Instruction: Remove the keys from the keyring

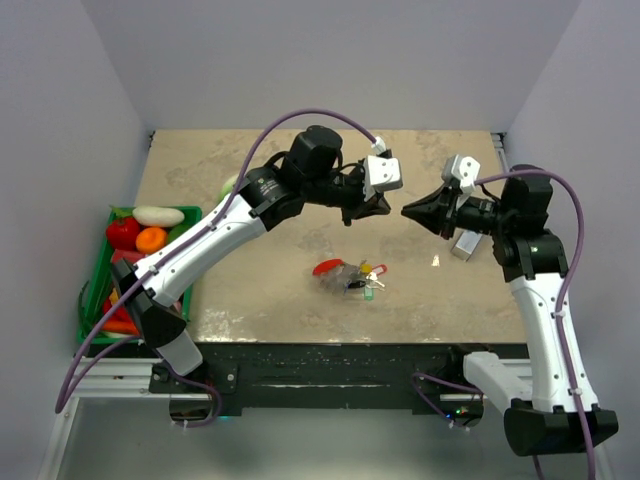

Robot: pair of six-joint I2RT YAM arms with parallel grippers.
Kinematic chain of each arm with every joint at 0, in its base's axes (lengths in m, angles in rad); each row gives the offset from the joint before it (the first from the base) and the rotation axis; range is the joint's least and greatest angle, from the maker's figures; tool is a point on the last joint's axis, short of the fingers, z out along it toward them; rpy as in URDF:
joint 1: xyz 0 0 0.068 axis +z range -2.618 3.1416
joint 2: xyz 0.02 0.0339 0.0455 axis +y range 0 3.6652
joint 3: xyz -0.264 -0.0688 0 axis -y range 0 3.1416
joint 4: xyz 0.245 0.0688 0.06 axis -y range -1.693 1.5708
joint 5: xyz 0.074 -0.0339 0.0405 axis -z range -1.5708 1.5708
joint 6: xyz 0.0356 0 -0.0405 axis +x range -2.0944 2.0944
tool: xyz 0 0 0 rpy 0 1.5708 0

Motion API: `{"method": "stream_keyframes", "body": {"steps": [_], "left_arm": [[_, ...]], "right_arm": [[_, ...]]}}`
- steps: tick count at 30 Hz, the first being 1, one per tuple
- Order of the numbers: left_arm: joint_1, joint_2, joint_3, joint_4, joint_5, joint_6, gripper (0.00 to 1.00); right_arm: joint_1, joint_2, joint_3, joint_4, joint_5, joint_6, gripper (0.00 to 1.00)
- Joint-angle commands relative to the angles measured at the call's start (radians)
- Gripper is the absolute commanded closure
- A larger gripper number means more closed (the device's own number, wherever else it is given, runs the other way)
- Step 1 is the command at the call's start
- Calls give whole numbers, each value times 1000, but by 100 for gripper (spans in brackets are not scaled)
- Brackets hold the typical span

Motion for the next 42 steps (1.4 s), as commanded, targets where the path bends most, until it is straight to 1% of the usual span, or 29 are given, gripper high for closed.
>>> {"method": "stream_keyframes", "body": {"steps": [1,4,5,7,8,9,10,11,12,13,14,15,16,18,20,24,27,30,36,37,40,42], "left_arm": [[-7,-37,40,25,11,2,100],[-1,-45,18,-21,-9,55,100],[10,-49,-30,-33,-9,69,100],[64,-100,-125,-18,-4,111,100],[84,-144,-234,8,-1,120,100],[132,-166,-289,23,17,134,96],[153,-187,-401,40,29,135,83],[166,-224,-452,56,34,144,75],[176,-236,-500,51,33,186,70],[176,-250,-587,48,27,203,62],[174,-264,-623,47,22,210,58],[173,-266,-650,40,29,215,55],[173,-266,-688,34,40,217,49],[147,-249,-703,5,23,204,48],[116,-241,-722,-9,23,203,47],[41,-220,-784,28,-85,191,46],[26,-197,-825,68,-105,191,47],[24,-166,-841,85,-145,210,51],[15,-131,-870,97,-171,258,57],[12,-129,-884,102,-181,266,59],[12,-124,-907,105,-185,295,63],[12,-131,-917,103,-176,310,64]], "right_arm": [[4,5,11,-65,-4,-104,99],[4,11,-18,-77,28,-121,86],[2,11,-27,-92,37,-159,82],[2,19,-39,-146,72,-210,79],[2,20,-59,-171,80,-283,75],[1,17,-73,-216,89,-320,73],[1,17,-87,-241,104,-360,71],[1,17,-113,-273,105,-465,66],[1,17,-127,-325,106,-519,64],[2,23,-137,-353,126,-570,63],[1,29,-151,-375,137,-642,61],[2,34,-154,-386,140,-655,60],[2,43,-156,-387,155,-659,60],[2,40,-162,-374,180,-672,60],[2,16,-174,-343,181,-647,59],[1,-9,-177,-352,175,-635,58],[2,-26,-183,-360,178,-637,57],[2,-47,-183,-372,174,-635,57],[2,-58,-183,-383,177,-635,57],[2,-61,-183,-384,177,-635,57],[2,-63,-188,-384,175,-638,57],[2,-63,-191,-386,175,-638,57]]}}
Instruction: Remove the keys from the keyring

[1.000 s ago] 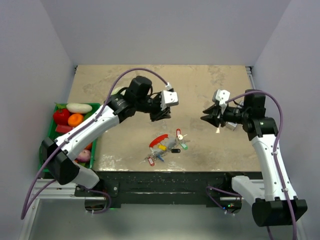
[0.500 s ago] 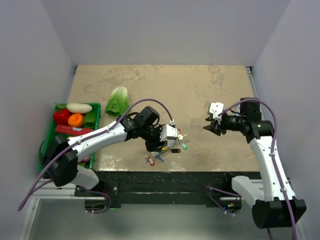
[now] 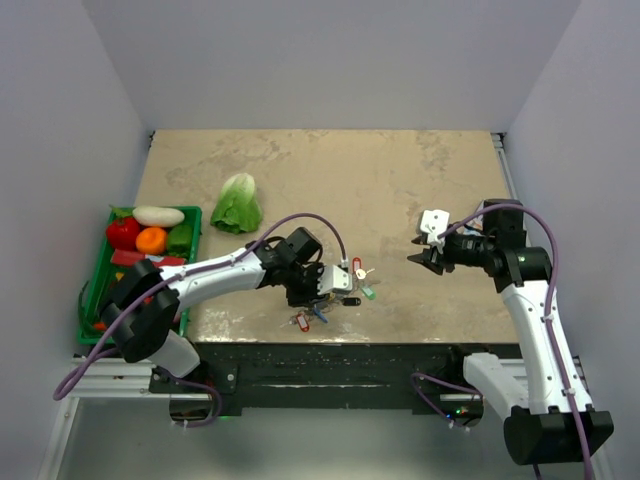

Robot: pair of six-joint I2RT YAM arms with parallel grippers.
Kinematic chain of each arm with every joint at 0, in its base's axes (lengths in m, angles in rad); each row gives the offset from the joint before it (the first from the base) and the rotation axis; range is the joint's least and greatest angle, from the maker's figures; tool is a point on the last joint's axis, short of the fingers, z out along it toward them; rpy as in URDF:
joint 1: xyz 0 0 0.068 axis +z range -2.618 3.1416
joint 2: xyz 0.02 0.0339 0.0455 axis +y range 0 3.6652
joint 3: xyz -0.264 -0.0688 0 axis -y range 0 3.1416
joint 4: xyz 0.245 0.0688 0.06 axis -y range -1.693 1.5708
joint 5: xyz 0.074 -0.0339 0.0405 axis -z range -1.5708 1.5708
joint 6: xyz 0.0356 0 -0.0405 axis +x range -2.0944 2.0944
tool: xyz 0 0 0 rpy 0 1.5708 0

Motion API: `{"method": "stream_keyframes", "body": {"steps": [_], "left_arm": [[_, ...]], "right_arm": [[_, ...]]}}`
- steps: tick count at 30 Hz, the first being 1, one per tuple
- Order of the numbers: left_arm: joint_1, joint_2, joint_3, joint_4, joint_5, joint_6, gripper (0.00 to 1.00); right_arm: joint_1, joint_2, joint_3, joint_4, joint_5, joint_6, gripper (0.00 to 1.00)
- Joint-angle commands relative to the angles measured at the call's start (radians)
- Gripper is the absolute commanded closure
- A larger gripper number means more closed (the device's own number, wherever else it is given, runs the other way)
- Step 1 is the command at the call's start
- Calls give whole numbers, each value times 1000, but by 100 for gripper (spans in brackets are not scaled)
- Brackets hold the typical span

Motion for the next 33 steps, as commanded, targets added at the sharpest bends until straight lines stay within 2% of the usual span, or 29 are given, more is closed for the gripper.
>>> {"method": "stream_keyframes", "body": {"steps": [1,13,21,26,33], "left_arm": [[-6,-4,-33,37,-4,65,64],[-25,46,-52,127,11,39,64],[-28,68,-33,123,45,42,72],[-31,69,-29,126,62,36,79],[-32,82,-3,98,97,39,100]], "right_arm": [[2,-10,-9,-16,-6,-18,57],[2,-5,-8,-16,-19,-13,57],[2,-17,-14,-19,-11,-12,57],[1,-8,-11,-13,-13,-7,57],[2,-13,-5,-11,-8,-2,57]]}}
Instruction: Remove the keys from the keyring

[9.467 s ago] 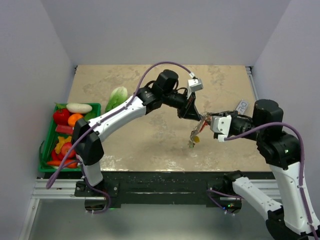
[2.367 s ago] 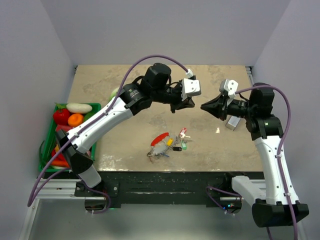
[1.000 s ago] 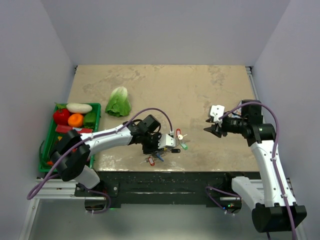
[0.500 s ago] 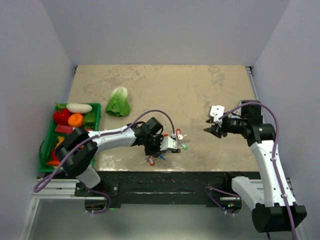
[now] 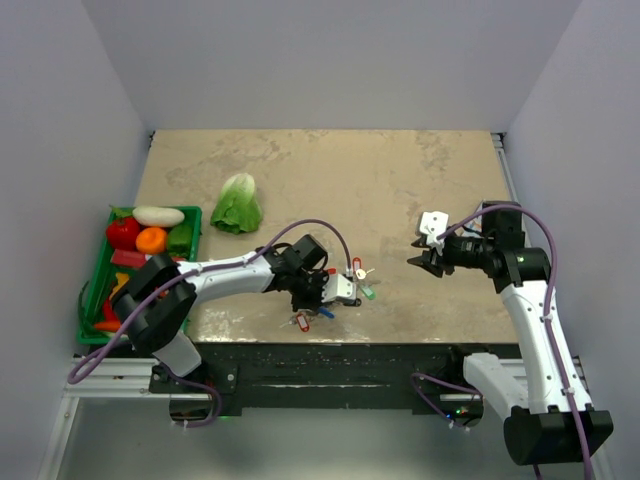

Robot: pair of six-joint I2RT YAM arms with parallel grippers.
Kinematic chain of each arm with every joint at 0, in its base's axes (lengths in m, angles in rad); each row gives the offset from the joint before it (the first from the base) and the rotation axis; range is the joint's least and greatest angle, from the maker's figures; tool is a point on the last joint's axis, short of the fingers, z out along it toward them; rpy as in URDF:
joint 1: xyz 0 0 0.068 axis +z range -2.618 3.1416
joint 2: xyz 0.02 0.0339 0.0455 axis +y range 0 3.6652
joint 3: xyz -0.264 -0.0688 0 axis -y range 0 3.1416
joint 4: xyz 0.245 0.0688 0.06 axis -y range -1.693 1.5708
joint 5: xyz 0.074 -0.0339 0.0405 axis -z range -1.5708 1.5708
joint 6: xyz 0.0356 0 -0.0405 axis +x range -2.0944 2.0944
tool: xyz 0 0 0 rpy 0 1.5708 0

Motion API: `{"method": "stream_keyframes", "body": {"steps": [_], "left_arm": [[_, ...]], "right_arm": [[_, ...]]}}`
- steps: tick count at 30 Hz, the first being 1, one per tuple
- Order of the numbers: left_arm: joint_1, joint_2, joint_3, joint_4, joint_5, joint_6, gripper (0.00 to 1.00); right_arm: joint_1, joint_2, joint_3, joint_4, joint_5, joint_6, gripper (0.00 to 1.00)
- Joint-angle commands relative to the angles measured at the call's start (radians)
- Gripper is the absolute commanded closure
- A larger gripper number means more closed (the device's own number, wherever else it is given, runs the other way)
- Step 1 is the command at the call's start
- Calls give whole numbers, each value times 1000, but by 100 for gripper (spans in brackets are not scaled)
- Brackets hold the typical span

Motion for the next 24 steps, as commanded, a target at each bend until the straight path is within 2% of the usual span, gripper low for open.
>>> {"method": "stream_keyframes", "body": {"steps": [1,8,15,21,24], "left_arm": [[-6,11,47,10,54,5,100],[4,-23,141,-33,66,-15,100],[33,-48,349,-114,113,-43,100],[40,-43,452,-149,161,-70,100],[38,-42,485,-157,184,-84,100]], "right_arm": [[2,-11,9,7,-8,5,57],[2,-11,26,-5,-28,9,58],[2,7,61,-83,-107,-33,57],[1,50,87,-207,-207,-153,57],[2,91,108,-316,-262,-274,56]]}}
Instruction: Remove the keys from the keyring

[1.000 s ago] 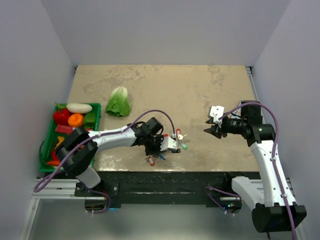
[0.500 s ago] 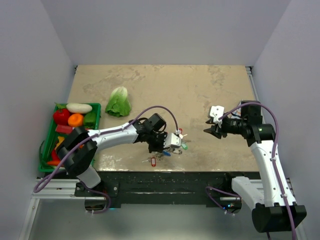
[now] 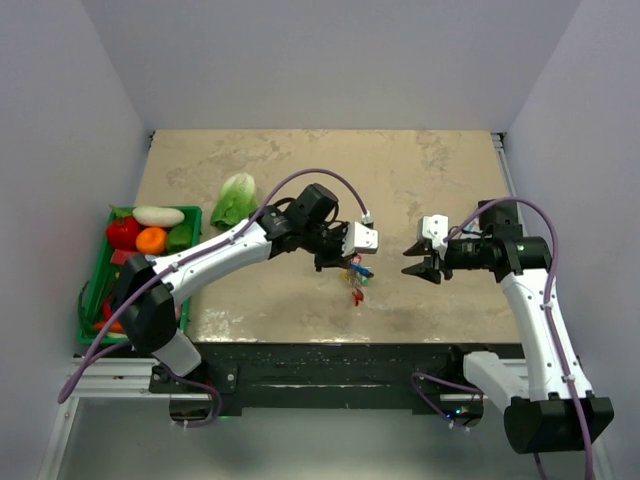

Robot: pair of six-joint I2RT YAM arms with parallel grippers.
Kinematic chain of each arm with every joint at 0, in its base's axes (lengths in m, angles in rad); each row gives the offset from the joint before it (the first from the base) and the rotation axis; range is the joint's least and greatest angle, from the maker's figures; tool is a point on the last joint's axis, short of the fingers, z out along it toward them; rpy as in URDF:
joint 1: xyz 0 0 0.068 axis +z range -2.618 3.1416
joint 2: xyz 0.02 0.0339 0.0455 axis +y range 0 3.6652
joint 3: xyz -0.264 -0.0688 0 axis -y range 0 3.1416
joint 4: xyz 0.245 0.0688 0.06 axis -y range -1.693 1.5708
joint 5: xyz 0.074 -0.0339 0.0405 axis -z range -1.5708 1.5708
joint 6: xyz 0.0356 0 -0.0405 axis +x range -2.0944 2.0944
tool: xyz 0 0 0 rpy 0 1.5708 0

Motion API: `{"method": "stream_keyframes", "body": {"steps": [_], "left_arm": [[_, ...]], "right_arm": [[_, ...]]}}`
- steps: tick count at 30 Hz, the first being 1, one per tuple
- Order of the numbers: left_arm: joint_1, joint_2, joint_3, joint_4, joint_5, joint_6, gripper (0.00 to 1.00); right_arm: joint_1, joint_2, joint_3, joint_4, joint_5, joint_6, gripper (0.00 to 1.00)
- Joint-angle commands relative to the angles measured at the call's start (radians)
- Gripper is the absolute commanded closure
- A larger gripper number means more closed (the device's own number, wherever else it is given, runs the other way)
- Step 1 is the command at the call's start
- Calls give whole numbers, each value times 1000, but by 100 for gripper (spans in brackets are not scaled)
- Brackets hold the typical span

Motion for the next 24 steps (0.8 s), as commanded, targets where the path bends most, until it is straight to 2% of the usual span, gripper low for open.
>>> {"method": "stream_keyframes", "body": {"steps": [1,7,13,17,18,19,21,24], "left_arm": [[3,-36,78,-22,77,-40,100],[3,-42,136,-19,116,-85,100],[5,-47,187,-22,133,-115,100],[14,-45,217,-8,146,-151,100],[21,-45,222,-5,151,-155,100],[24,-45,226,-4,156,-166,100],[32,-40,243,-4,169,-169,100],[38,-42,265,-13,194,-175,100]], "right_arm": [[2,52,65,-174,-138,-201,55],[5,122,90,-190,-192,-233,50],[38,107,79,-87,-188,-117,49],[114,32,20,172,-125,93,49],[131,14,-20,235,-81,207,49],[154,-23,-40,357,-64,263,49],[157,-56,-85,463,-44,398,49],[157,-66,-67,531,-22,451,49]]}}
